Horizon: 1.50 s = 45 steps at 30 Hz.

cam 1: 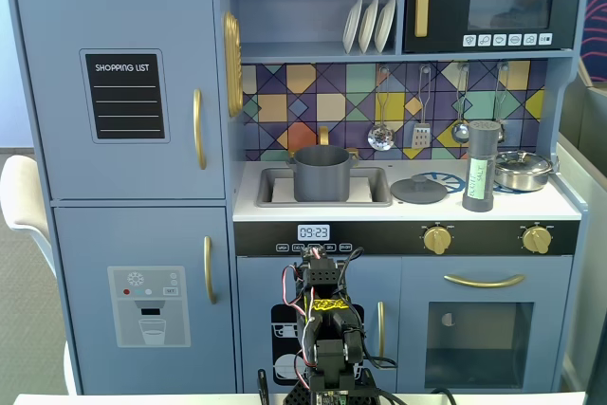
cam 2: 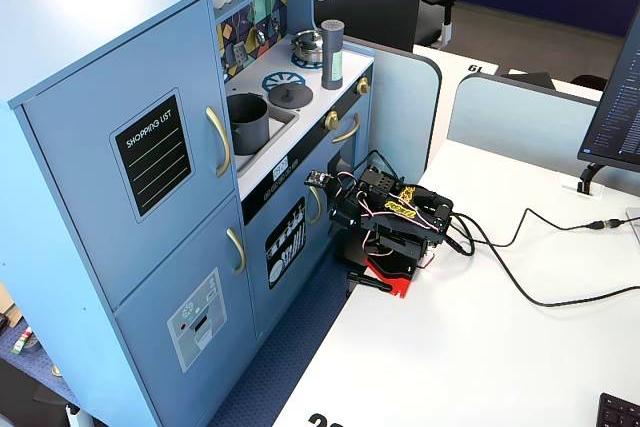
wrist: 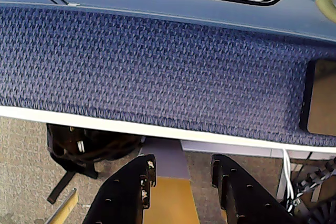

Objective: Put salt in the gray recipient

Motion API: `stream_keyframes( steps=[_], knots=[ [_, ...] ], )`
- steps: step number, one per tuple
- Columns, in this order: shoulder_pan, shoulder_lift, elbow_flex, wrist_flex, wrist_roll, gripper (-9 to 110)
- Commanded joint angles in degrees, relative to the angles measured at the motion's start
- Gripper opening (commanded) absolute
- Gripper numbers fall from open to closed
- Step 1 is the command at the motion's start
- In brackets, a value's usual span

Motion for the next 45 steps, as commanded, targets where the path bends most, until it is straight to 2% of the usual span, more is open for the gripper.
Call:
stream_keyframes(
  steps=[1, 12, 17, 28, 35, 39, 45],
  knots=[
    [1.6, 0.3, 0.1, 0.3, 0.8, 0],
    [3.5, 0.2, -0.1, 0.1, 1.0, 0],
    [13.6, -0.6, -5.1, -0.4, 1.8, 0],
    [38.8, -24.7, -39.0, 0.8, 0.9, 0],
    [51.3, -25.7, -43.5, -17.4, -2.4, 0],
    [54.8, -26.1, -43.7, -30.4, -5.9, 0],
    [54.8, -29.6, -45.5, -47.5, -1.8, 0]
  ],
)
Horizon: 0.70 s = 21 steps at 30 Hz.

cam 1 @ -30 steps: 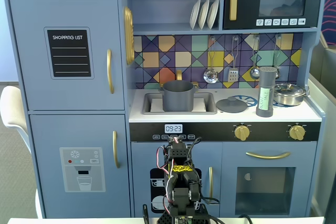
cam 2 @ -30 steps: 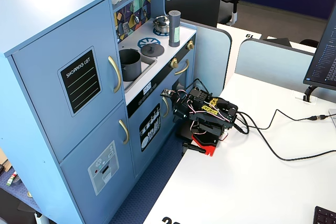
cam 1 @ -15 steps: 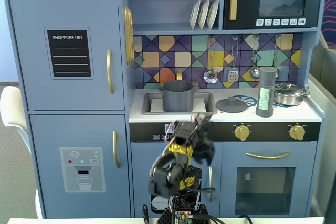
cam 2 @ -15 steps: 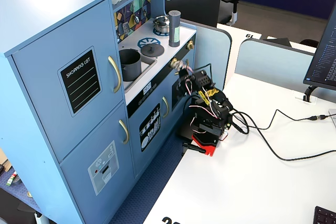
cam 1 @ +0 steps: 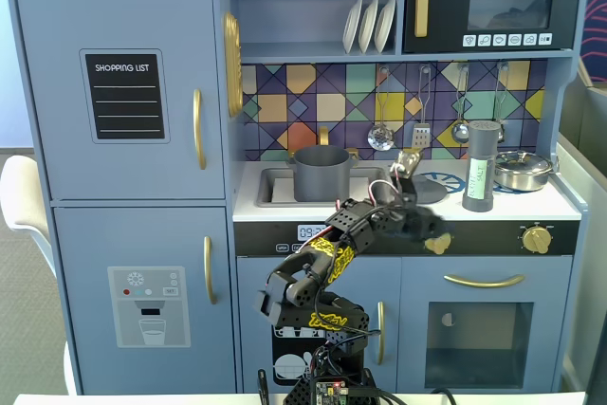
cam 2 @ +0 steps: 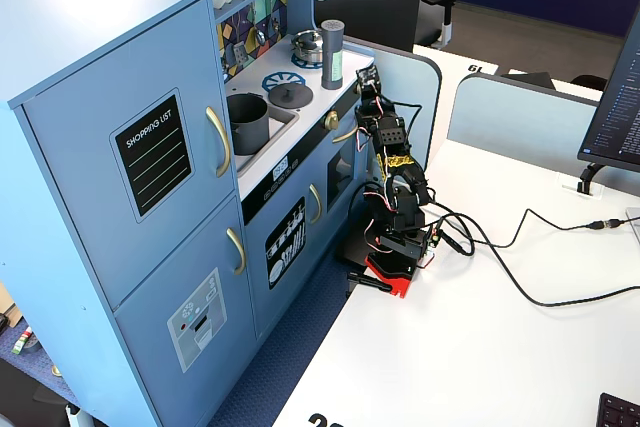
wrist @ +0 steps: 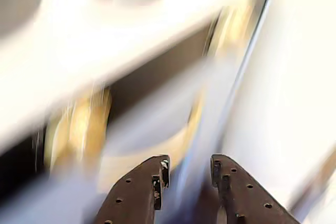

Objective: Put salt in the gray recipient

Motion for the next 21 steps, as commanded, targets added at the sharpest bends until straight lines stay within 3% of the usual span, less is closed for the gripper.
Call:
stream_keyframes(
  steps=[1, 9, 16, 21],
  knots=[
    [0.6, -2.1, -4.5, -9.5, 1.8, 0],
    [0.4, -10.0, -4.9, -28.5, 4.0, 26],
    [-0.4, -21.9, -6.9, -46.1, 5.3, 35],
    [-0.4, -27.6, -12.0, -44.7, 7.8, 42]
  ],
)
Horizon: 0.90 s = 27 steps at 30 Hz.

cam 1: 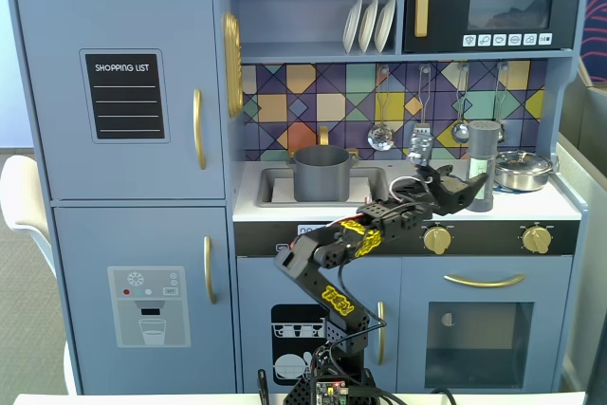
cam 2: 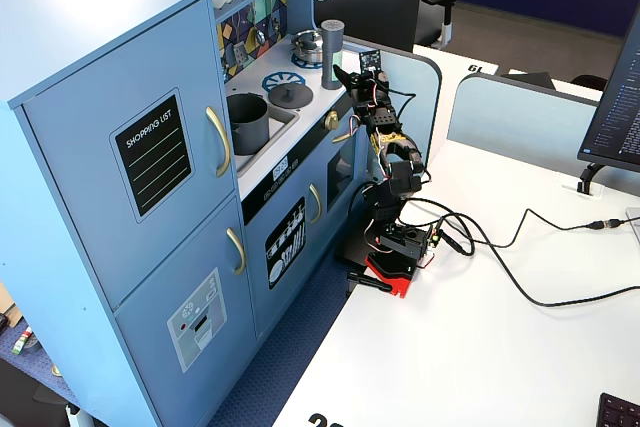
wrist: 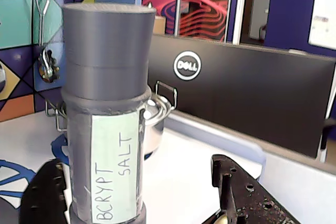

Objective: Put salt in the gray recipient

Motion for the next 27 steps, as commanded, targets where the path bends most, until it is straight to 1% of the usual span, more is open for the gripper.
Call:
stream_keyframes(
  steps=[1, 6, 16, 20, 27],
  knots=[
    [-0.7, -3.5, -7.6, -0.8, 2.7, 43],
    [-1.6, -8.2, -11.8, -0.6, 4.7, 46],
    [-3.1, -17.5, -20.4, -0.3, 4.6, 53],
    [-3.3, -20.2, -23.1, -0.2, 4.7, 55],
    [-4.0, -25.0, -27.9, 0.0, 5.3, 53]
  ],
)
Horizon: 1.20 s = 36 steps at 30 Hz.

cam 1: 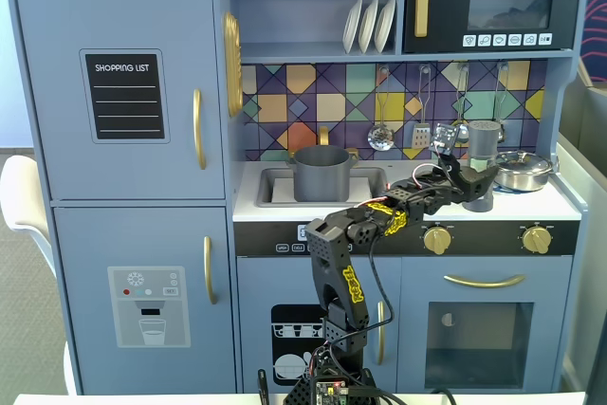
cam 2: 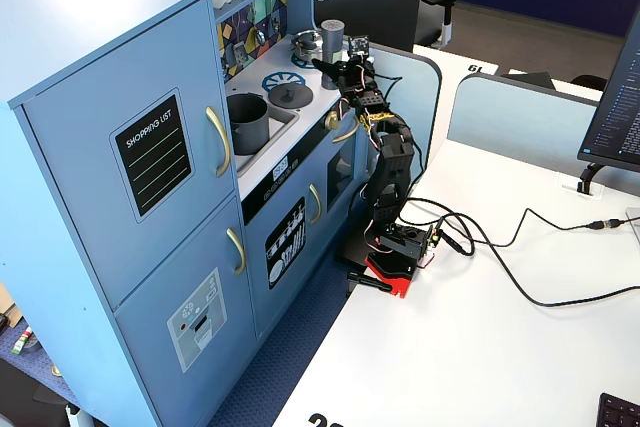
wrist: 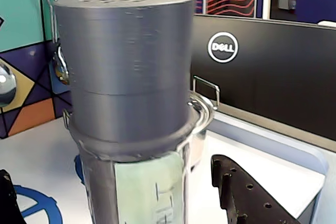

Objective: Put salt in the gray recipient

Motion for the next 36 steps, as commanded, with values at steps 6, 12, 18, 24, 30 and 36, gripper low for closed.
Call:
stream_keyframes(
  steps=[6, 12, 18, 24, 30, 36],
  knots=[
    [-1.1, -6.2, -12.6, 0.1, 0.8, 51],
    [-1.2, -10.7, -17.5, 0.3, 0.7, 50],
    [-1.5, -14.4, -21.5, 0.3, 0.4, 49],
    [-1.7, -16.0, -23.6, 0.3, 0.3, 47],
    [-2.5, -16.9, -24.7, 0.6, -1.1, 25],
    [-3.1, -16.3, -24.7, 2.5, -2.1, 0]
  ],
)
